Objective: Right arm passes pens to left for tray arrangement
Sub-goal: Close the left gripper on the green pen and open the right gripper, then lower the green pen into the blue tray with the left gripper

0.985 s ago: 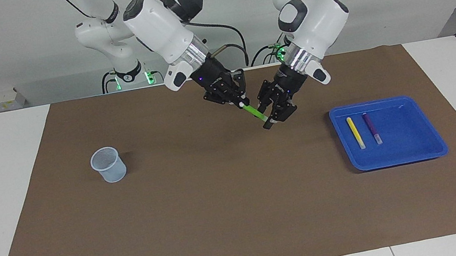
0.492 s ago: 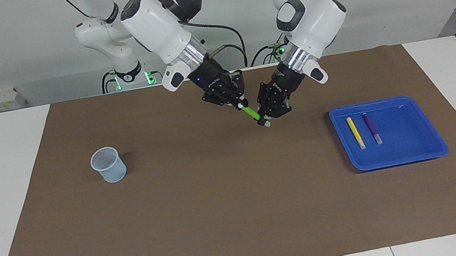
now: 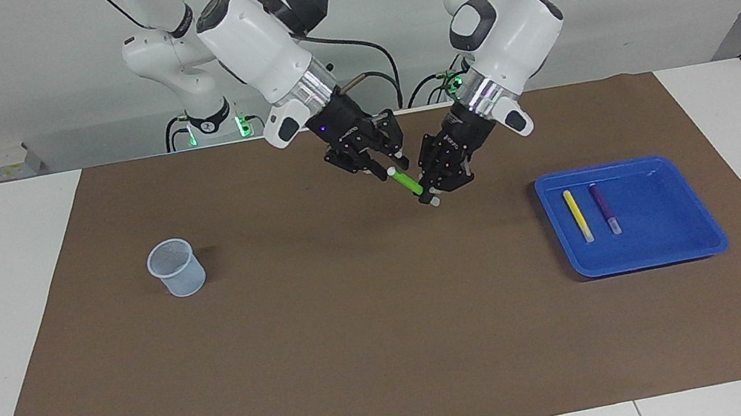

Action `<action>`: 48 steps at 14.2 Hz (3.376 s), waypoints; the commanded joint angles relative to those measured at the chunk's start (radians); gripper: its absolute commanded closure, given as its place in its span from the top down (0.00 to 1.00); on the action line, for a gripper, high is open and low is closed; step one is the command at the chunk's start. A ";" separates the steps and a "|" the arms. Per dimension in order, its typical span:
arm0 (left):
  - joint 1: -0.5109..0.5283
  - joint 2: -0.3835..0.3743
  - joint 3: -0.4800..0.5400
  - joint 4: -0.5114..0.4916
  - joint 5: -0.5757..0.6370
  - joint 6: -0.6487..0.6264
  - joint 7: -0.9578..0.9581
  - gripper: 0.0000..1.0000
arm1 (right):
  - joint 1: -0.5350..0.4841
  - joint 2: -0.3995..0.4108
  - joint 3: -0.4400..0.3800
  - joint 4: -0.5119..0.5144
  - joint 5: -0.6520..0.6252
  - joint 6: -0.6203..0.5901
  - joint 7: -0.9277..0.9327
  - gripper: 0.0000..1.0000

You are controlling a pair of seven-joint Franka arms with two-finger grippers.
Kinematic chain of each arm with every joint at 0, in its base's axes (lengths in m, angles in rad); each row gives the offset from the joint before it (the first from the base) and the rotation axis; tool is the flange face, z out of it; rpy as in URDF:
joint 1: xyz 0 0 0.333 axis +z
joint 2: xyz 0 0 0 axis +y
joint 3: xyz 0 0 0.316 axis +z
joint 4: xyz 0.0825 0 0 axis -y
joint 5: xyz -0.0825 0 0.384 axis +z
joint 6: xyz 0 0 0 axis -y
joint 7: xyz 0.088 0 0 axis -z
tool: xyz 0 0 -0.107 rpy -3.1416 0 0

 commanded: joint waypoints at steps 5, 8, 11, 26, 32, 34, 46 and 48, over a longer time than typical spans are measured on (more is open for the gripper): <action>0.120 -0.046 0.014 -0.017 -0.005 -0.243 0.467 0.00 | -0.197 -0.062 0.005 0.027 -0.263 -0.357 -0.307 1.00; 0.203 -0.061 0.014 -0.017 0.046 -0.370 0.708 0.00 | -0.318 -0.107 0.003 0.026 -0.327 -0.551 -0.484 1.00; 0.221 -0.067 0.014 -0.019 0.253 -0.446 0.881 0.00 | -0.386 -0.171 0.003 0.026 -0.383 -0.712 -0.596 1.00; 0.500 -0.054 0.017 -0.013 0.935 -0.546 1.670 0.00 | -0.050 -0.182 -0.362 0.084 -0.438 -0.769 -0.598 1.00; 0.595 0.044 0.017 -0.031 0.935 -0.392 1.696 0.00 | -0.061 -0.149 -0.369 0.070 -0.447 -0.728 -0.588 1.00; 0.620 0.087 0.017 -0.031 0.935 -0.337 1.709 0.00 | -0.093 -0.141 -0.369 0.078 -0.449 -0.726 -0.588 1.00; 0.665 0.307 0.018 -0.040 0.940 -0.085 1.721 0.00 | -0.124 -0.158 -0.339 0.085 -0.447 -0.737 -0.590 1.00; 0.668 0.307 0.018 -0.054 0.940 -0.085 1.723 0.00 | -0.122 -0.147 -0.336 0.136 -0.453 -0.810 -0.590 1.00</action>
